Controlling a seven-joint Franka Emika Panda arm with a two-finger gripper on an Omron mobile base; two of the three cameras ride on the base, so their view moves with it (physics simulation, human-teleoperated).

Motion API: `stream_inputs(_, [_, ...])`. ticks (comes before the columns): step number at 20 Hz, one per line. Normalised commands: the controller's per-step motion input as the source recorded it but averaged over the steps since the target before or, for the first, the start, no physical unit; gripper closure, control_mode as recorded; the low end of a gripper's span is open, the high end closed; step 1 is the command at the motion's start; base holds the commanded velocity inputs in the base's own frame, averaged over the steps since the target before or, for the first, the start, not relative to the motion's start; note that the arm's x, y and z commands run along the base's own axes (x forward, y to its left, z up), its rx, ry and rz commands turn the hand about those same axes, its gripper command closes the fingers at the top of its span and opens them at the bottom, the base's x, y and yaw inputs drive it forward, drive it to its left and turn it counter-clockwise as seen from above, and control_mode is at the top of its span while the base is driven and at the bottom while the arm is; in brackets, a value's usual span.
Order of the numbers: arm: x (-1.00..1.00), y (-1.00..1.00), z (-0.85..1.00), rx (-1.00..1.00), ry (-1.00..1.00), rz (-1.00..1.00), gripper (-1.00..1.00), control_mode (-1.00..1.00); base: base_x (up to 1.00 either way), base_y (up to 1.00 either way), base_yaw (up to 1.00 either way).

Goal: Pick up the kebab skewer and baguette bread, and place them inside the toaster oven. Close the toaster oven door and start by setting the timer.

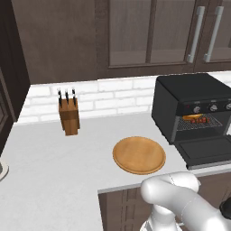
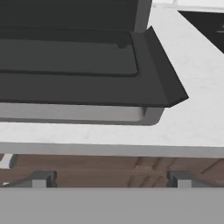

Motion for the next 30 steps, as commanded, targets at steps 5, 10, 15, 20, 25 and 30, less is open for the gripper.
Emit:
stream_inputs(5, [0.1,0.08,0.0,0.01,0.0,0.0,-1.0,-1.0,0.0,0.0,0.0])
stream_inputs(10, [0.21,0.07,0.0,0.02,0.0,0.0,-1.0,-1.0,0.0,0.0,0.0])
stream_inputs(15, [0.14,0.04,0.0,0.02,0.0,0.0,-1.0,-1.0,0.0,0.0,0.0])
stream_inputs(20, [0.09,0.0,0.0,0.04,0.0,0.0,-1.0,-1.0,0.0,0.0,0.0])
stream_inputs(25, [0.0,0.0,-0.18,0.03,-0.02,0.0,-1.0,-1.0,0.0,0.0,0.0])
stream_inputs(30, [0.0,0.0,-0.27,0.01,-0.06,0.0,-1.0,-1.0,0.0,0.0,0.0])
